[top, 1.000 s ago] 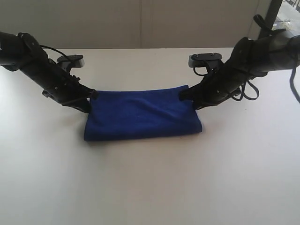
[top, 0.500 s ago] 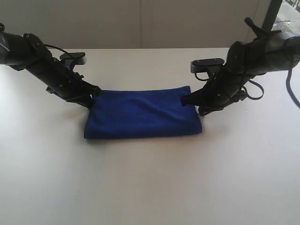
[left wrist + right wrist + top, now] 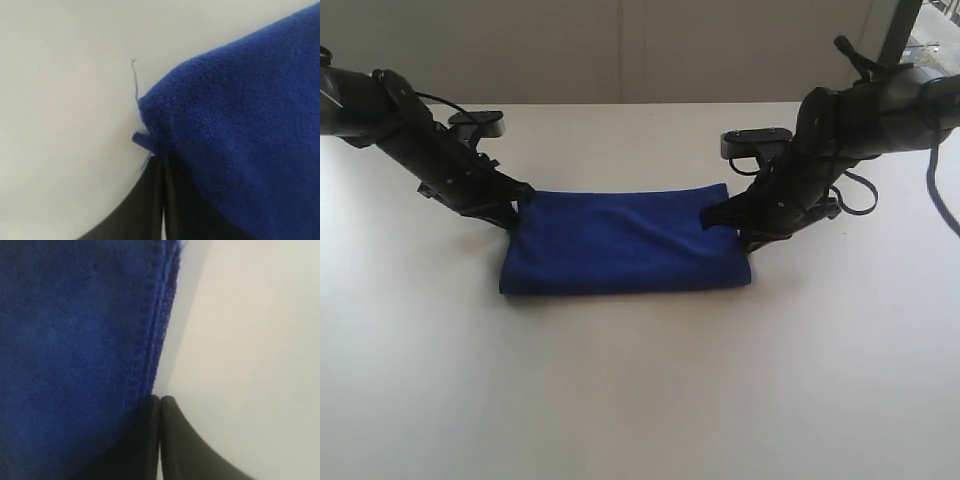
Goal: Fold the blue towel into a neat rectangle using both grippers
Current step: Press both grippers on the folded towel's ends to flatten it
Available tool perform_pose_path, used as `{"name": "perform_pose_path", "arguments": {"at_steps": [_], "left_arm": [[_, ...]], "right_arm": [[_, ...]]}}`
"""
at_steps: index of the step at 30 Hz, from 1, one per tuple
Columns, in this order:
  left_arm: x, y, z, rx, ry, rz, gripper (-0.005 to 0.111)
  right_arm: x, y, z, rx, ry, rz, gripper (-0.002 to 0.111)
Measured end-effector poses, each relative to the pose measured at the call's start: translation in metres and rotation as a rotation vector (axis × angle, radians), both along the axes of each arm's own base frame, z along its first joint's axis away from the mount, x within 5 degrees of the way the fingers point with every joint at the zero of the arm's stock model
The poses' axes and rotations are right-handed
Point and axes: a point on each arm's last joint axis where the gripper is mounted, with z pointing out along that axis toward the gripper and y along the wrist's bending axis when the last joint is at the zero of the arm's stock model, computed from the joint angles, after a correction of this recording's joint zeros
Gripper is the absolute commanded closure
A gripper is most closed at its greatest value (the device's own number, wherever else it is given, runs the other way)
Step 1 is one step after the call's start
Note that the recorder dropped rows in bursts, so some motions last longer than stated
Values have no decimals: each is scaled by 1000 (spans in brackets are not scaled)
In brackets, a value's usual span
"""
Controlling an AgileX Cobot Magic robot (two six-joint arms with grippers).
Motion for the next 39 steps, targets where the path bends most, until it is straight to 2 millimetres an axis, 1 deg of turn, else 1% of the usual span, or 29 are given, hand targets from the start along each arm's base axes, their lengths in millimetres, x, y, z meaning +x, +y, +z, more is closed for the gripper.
{"name": "perform_pose_path", "arguments": {"at_steps": [1, 4, 8, 11, 13, 15, 20, 21, 24, 25, 27, 31, 33, 35, 37, 39], "left_arm": [[-1, 2, 2, 4, 8, 9, 107], [-1, 19, 10, 12, 43, 55, 107], [-7, 45, 34, 1, 80, 93, 107], [-17, 59, 50, -3, 91, 108, 107], [-25, 61, 58, -3, 91, 108, 107], [-34, 61, 60, -1, 101, 108, 107], [-53, 62, 43, 2, 172, 117, 107], [-58, 62, 37, -6, 196, 117, 107], [-67, 56, 29, -80, 217, 87, 107], [-68, 54, 29, -105, 209, 67, 107], [-69, 48, 37, -163, 166, 36, 107], [-69, 34, 59, -203, 43, 22, 107], [-69, 22, 67, -222, -7, 5, 107], [-71, 9, 68, -233, -31, -23, 107], [-73, -5, 63, -237, -24, -56, 107], [-74, -16, 53, -236, 1, -80, 107]], "right_arm": [[0, -1, 1, 3, 3, -9, 108], [-1, -13, 13, 10, -3, -44, 108], [-5, -32, 36, 17, -21, -89, 108], [-10, -40, 51, 18, -25, -102, 108], [-16, -40, 54, 18, -21, -105, 108], [-24, -37, 49, 16, 2, -96, 108], [-37, -21, 27, 12, 40, -66, 108], [-38, -18, 23, 12, 42, -59, 108], [-38, -9, 14, 21, 46, -51, 108], [-38, -7, 13, 23, 43, -48, 108], [-37, -7, 13, 23, 37, -50, 108], [-30, -6, 27, 32, -22, -53, 108], [-26, -1, 36, 45, -61, -39, 108], [-21, 4, 42, 58, -99, -29, 108], [-16, 8, 45, 68, -118, -22, 108], [-12, 14, 45, 80, -124, -12, 108]]}}
